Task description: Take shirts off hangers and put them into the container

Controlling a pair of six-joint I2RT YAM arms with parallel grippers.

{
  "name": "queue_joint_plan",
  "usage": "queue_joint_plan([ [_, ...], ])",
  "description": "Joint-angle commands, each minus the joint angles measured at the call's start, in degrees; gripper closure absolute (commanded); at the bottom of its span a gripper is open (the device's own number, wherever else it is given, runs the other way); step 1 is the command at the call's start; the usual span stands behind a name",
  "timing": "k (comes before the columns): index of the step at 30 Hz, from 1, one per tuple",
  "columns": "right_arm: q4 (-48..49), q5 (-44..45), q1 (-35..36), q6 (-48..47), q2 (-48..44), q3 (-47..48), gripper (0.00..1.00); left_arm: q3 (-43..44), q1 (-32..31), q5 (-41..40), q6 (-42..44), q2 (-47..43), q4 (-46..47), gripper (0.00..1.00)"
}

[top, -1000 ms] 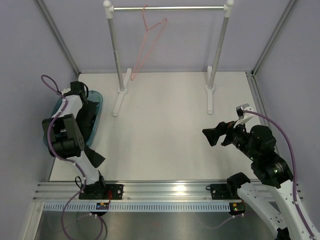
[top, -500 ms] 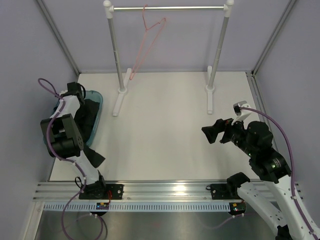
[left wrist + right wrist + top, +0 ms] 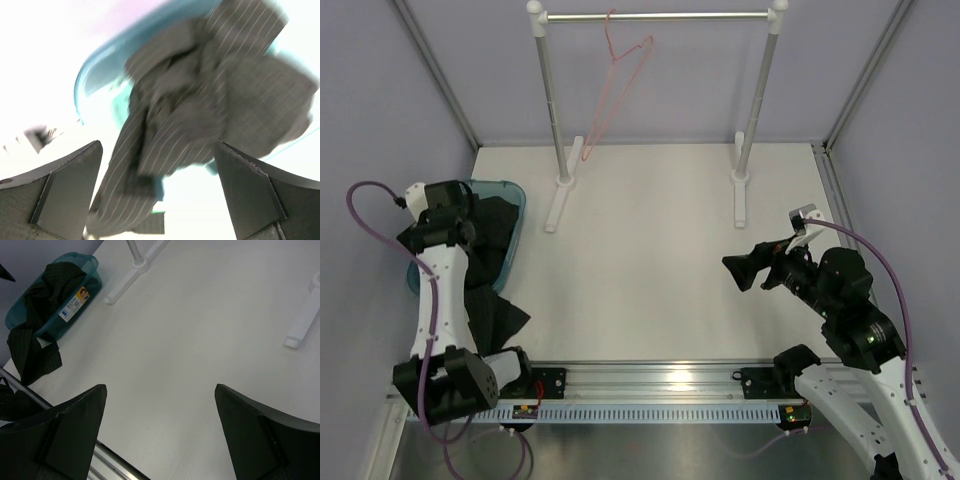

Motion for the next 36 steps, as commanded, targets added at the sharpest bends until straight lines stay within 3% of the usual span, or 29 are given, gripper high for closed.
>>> queue_joint_plan([
  [1,3.0,-3.4,0.4,-0.1,-1.0,-0.9,0.01,-8.3,0.0,2.8,-2.5,-6.0,-4.8,0.01],
  [4,2.8,-4.0,0.4,0.6,-1.6,-1.5,0.00,-14.4,-0.1,3.3,-6.2,-11.9,-7.4,0.01],
  [8,1.7,-4.8,0.4,0.9,-1.6,-1.6,0.01,-14.7,-1.5,3.8,-7.8,-16.4,-8.2,0.01],
  [14,-1.3,-5.7,0.4,0.5,-1.3,1.3,0.01,-11.9,-1.4,4.2,-11.4,-8.9,-12.4,0.01],
  [21,-5.2,-6.8,0.4,-1.3,1.2,5.9,0.01,-16.7,-0.8,6.8,-14.1,-6.2,-7.9,0.02],
  [31,-3.1,-8.4,0.4,-0.5,3.1,6.0,0.00,-20.5,2.0,8.7,-12.9,-4.5,-3.4,0.04],
  [35,-3.3,-8.0,0.5,-0.6,2.9,5.6,0.01,-20.9,2.2,9.8,-13.0,-4.0,-2.4,0.14],
  [36,-3.3,-7.8,0.4,-0.6,2.8,5.6,0.01,-21.0,2.2,10.1,-13.0,-4.0,-2.2,0.25],
])
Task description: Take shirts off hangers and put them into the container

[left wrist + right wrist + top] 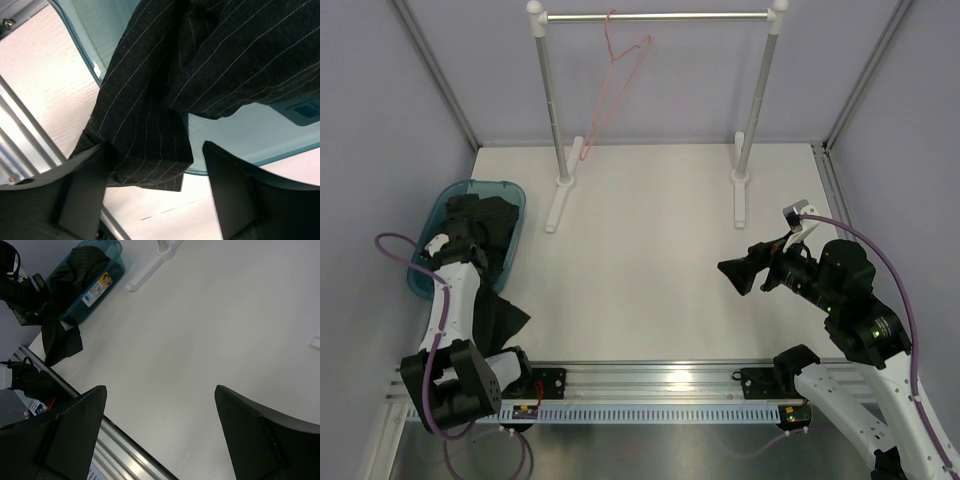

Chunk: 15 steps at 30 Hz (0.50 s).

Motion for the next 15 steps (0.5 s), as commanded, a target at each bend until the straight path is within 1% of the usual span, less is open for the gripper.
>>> queue_joint_plan([
  [1,0.5,-1.2,0.4,-0.5,-0.4,0.9,0.00,-0.6,0.4,2.0,-0.3,0.3,2.1,0.31],
  [2,0.4,-1.1,0.4,-0.6,-0.5,0.9,0.00,-0.3,0.4,2.2,-0.3,0.3,2.0,0.37],
  [3,0.4,-1.0,0.5,-0.7,-0.5,0.9,0.00,-0.1,0.4,2.4,-0.4,0.4,1.8,0.52],
  [5,0.1,-0.7,0.4,-0.8,-0.6,1.0,0.01,1.4,0.3,2.4,-0.2,0.2,0.7,0.64],
  [6,0.0,-0.3,0.4,-0.8,-0.6,1.0,0.01,2.2,0.3,2.3,0.2,0.0,0.3,0.74],
  [10,0.1,-0.3,0.4,-0.4,-0.7,0.9,0.01,8.3,0.4,1.5,1.8,-0.6,-2.0,0.85],
  [11,0.1,-0.2,0.4,-0.3,-0.6,1.0,0.01,11.3,0.3,1.6,2.3,-0.5,-2.2,0.85],
  [14,-0.3,0.2,0.4,-0.1,-0.6,1.2,0.01,16.2,0.3,1.1,3.7,1.2,-2.4,0.85],
  [15,-0.5,0.6,0.4,-0.1,-0.6,1.5,0.01,19.4,0.3,0.9,3.9,1.9,-2.6,0.85],
])
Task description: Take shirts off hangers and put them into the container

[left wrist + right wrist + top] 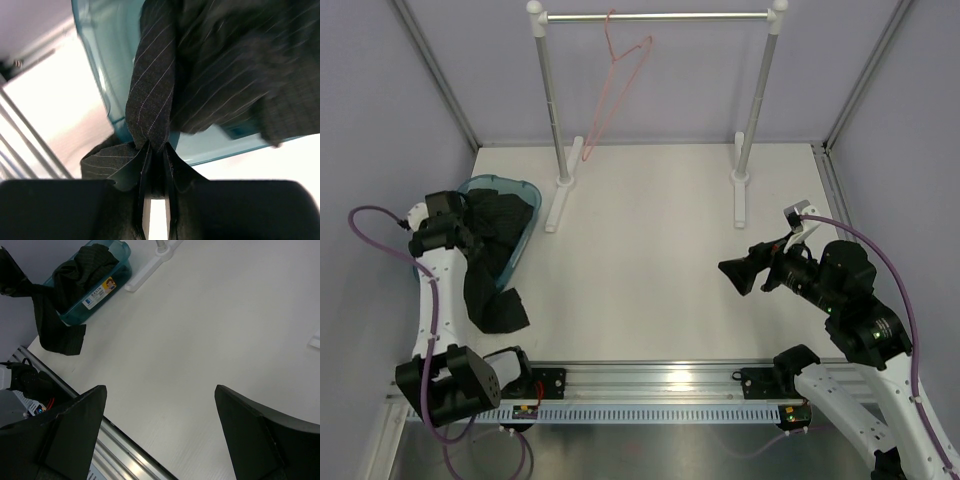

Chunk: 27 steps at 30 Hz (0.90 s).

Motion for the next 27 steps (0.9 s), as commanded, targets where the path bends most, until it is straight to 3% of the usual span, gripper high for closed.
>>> queue_joint_plan([
  [1,-0.8,0.6,0.4,-0.1,-0.4,1.6,0.01,9.0,0.0,0.2,2.0,2.1,1.3,0.85],
  [11,-1.3,3.0,0.4,2.2,-0.1,2.3,0.01,26.2,0.0,3.3,3.6,17.2,6.5,0.85],
  [17,-1.7,4.6,0.4,3.9,0.8,3.1,0.00,29.0,0.0,3.7,7.2,27.7,15.0,0.83],
  [27,-2.4,8.4,0.4,6.0,1.9,4.5,0.01,28.6,0.0,8.6,6.6,46.6,16.4,0.81],
])
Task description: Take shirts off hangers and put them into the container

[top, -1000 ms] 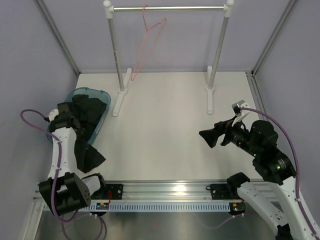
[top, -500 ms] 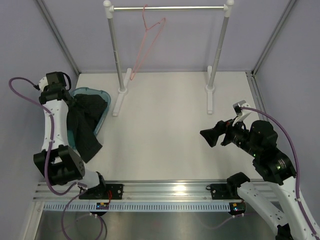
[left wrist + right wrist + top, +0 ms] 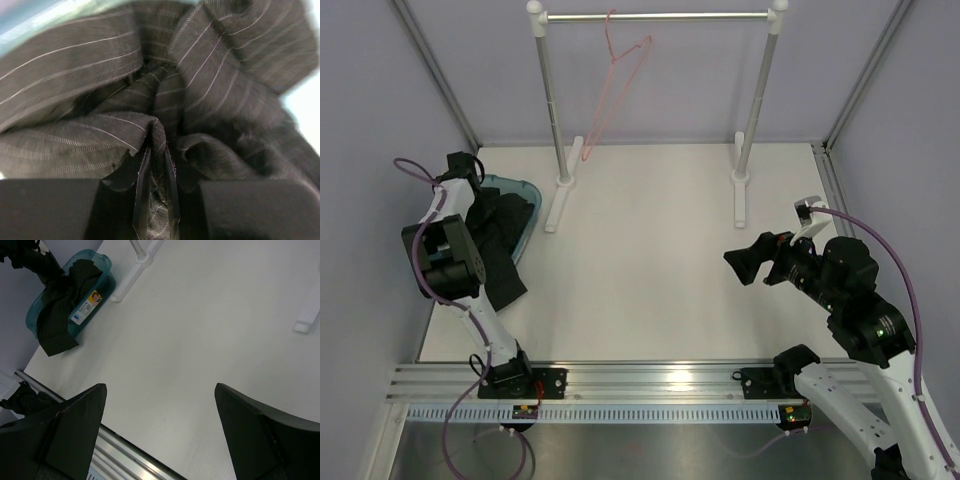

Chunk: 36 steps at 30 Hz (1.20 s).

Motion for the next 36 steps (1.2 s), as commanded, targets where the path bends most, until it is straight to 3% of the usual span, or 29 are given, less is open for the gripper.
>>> queue_joint_plan([
  [1,-0.4,2.3,0.4,1.2,0.4,2.2,0.01,1.0,0.0,2.5,1.0,3.9,3.0,0.80],
  [5,-0.2,2.5,0.4,1.9,0.2,1.7,0.01,3.7,-0.1,2.6,1.7,6.3,-0.3,0.70],
  [8,0.0,2.9,0.4,2.1,-0.2,1.3,0.00,3.2,-0.1,2.1,2.0,0.2,0.1,0.45],
  [9,0.4,2.8,0.4,2.0,-0.4,1.2,0.01,3.3,-0.1,1.8,2.6,-1.4,0.0,0.25],
  [13,2.0,1.8,0.4,2.2,-0.6,0.1,0.00,4.9,0.0,0.4,3.8,-7.6,-3.2,0.01],
  [20,4.2,-1.0,0.4,1.2,-0.9,-1.3,0.00,-4.5,-0.2,1.8,3.4,-23.8,-4.4,0.01],
  [27,5.7,-4.5,0.4,0.5,0.0,-2.4,0.00,-19.3,-0.2,0.3,1.7,-36.7,-3.4,0.01],
  [36,4.7,-7.3,0.5,0.1,2.6,0.1,0.01,-33.0,0.0,2.4,-0.3,-40.9,1.9,0.02],
])
